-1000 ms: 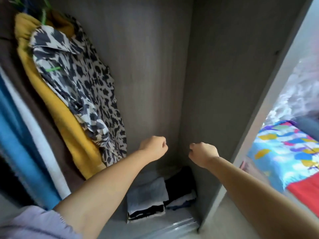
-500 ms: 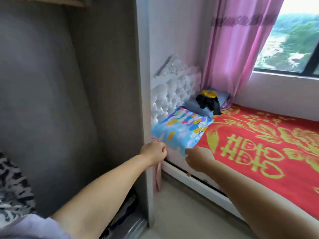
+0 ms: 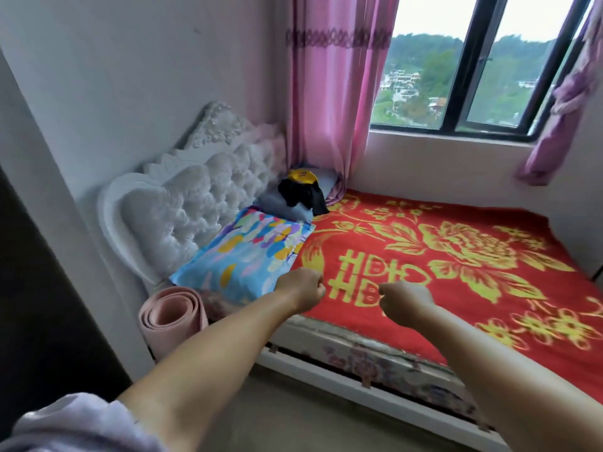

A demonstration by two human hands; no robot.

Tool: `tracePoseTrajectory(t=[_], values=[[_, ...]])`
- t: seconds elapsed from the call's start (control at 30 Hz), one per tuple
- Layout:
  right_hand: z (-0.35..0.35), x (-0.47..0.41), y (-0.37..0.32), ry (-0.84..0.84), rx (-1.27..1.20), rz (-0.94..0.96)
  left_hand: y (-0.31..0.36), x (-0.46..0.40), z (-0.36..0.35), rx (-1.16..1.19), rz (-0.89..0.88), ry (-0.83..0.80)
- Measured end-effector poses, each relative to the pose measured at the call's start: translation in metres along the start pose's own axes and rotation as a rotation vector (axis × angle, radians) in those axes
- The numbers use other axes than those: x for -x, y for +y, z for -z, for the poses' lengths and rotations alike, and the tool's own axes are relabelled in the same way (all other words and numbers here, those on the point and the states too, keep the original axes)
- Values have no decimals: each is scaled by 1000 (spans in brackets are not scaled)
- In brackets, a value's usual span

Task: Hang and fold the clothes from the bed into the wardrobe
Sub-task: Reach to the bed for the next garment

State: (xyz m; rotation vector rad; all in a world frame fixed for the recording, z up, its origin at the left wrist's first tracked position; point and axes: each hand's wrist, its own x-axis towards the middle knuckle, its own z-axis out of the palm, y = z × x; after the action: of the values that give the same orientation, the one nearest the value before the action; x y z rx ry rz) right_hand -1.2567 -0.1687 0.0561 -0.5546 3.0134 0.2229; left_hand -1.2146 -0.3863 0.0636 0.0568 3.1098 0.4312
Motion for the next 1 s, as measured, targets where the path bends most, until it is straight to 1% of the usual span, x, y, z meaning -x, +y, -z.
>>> tracePoseTrajectory(t=[0.1,0.23,0.37,0.47,0.57,0.8,1.0], values=[[-14,-32,5,-22,-56,-7,-6,-31,-13,-30,0,-39],[-29,-86,1,-67,-73,16,-37,-82,-25,-49,35,-72],[-28,-151,7,-104,-113,-41,-72,-149,-18,-21,68,-43],[-20,-199,18,-138,-26,-37,-87,-205,-9,-32,71,-54],[-20,-241,35,-101,-63,-90,-92,-259,-2,-29,57,-45],[-28,-319,70,-151,-19,-101,-88,-346,-22,9,-4,-121],[-23,-396,93,-144,-28,-81,-110,-409,-23,33,82,-91]])
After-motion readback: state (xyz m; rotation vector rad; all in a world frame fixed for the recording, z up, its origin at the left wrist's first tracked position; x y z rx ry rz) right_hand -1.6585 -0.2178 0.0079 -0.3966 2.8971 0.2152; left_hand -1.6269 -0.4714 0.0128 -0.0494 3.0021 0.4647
